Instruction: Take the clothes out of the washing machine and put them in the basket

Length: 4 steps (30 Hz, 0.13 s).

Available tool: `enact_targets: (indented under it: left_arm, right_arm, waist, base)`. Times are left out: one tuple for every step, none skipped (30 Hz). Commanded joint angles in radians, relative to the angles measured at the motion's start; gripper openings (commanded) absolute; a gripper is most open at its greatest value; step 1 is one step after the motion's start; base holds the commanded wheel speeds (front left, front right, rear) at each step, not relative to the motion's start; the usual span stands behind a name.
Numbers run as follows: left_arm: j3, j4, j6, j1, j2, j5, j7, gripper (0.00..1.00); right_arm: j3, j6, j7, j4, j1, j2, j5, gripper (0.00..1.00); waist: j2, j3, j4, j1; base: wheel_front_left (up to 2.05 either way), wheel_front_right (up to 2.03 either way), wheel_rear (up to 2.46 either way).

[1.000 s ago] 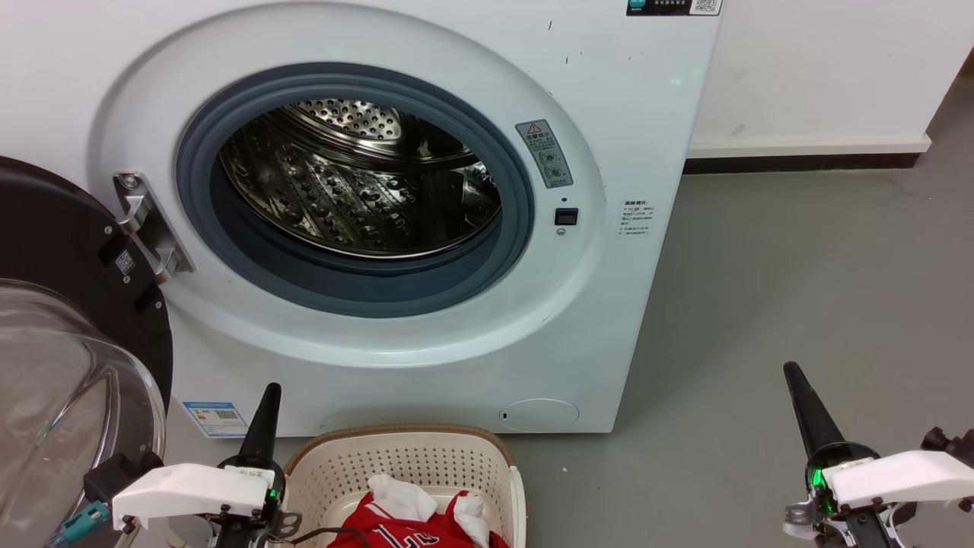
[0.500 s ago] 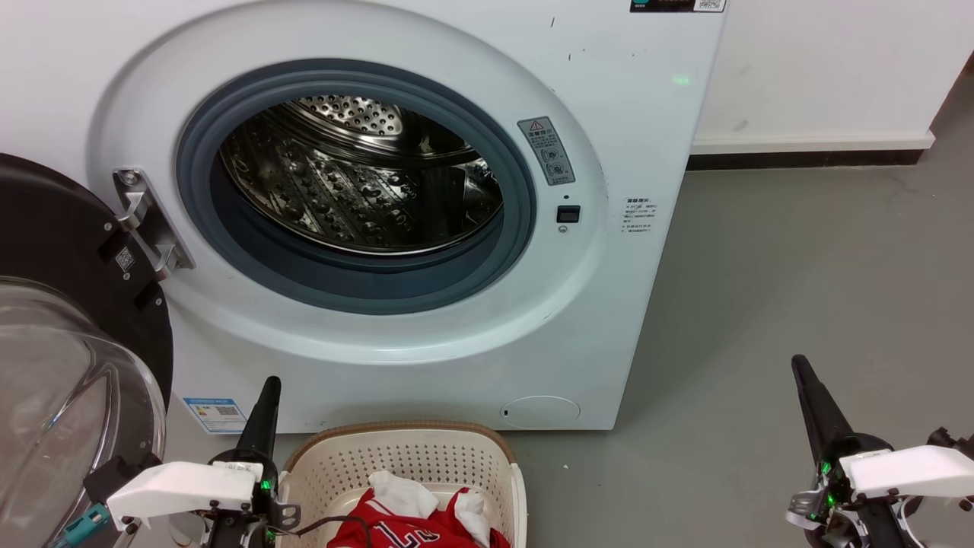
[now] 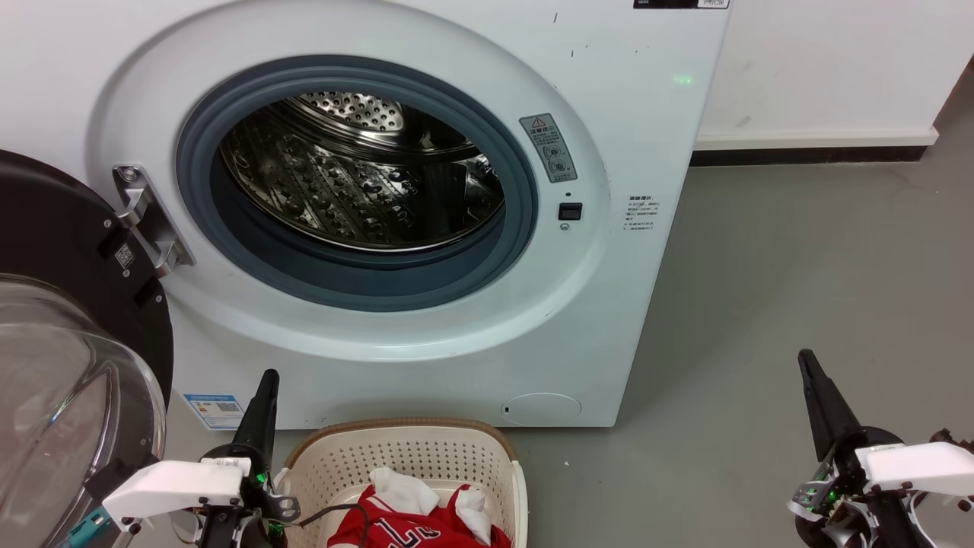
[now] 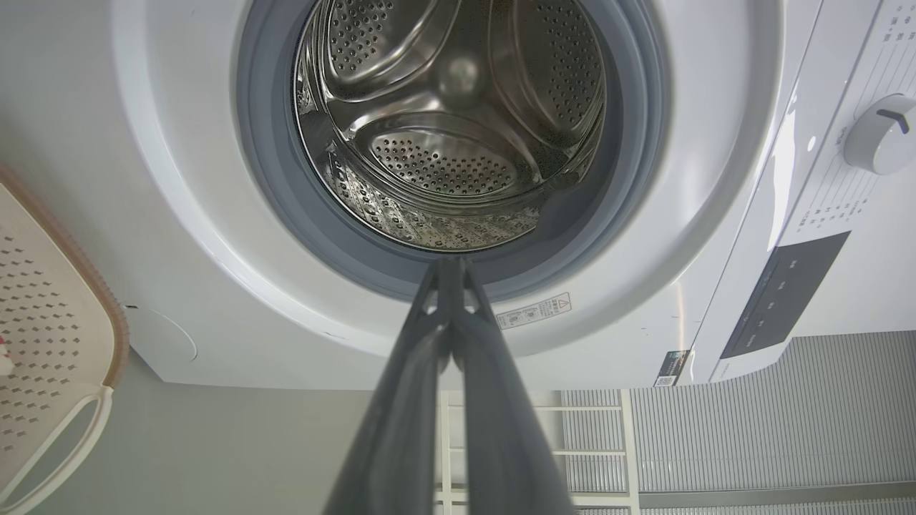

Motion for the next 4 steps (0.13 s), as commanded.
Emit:
enact_targets:
  left_arm:
    - [0.005,0.002,-0.007,-0.018,-0.003,-0.018,0.004,0.0]
    - [0.006,0.003,-0.008,-0.018,-0.003,-0.025,0.004,0.0]
    - [0.007,0.004,-0.01,-0.019,-0.004,-0.032,0.005,0.0]
    - [0.008,0.004,-0.012,-0.019,-0.004,-0.039,0.007,0.0]
  right_arm:
    - [-0.004,0.0,0.002,0.003,-0.019,0.001,0.022,0.0]
    - [-0.005,0.0,0.003,0.005,-0.02,0.002,0.029,0.0]
    - [-0.007,0.0,0.004,0.007,-0.022,0.002,0.036,0.0]
    - [-0.007,0.0,0.005,0.008,-0.023,0.002,0.043,0.0]
  waist:
    - [0.0,0.001,0.0,0.0]
    - [0.0,0.001,0.0,0.0]
    - [0.0,0.002,0.001,0.0]
    - [0.0,0.002,0.001,0.0]
  base:
    - [0.0,0.0,0.0]
    - [0.0,0.0,0.0]
    - [0.0,0.0,0.0]
    - [0.0,0.0,0.0]
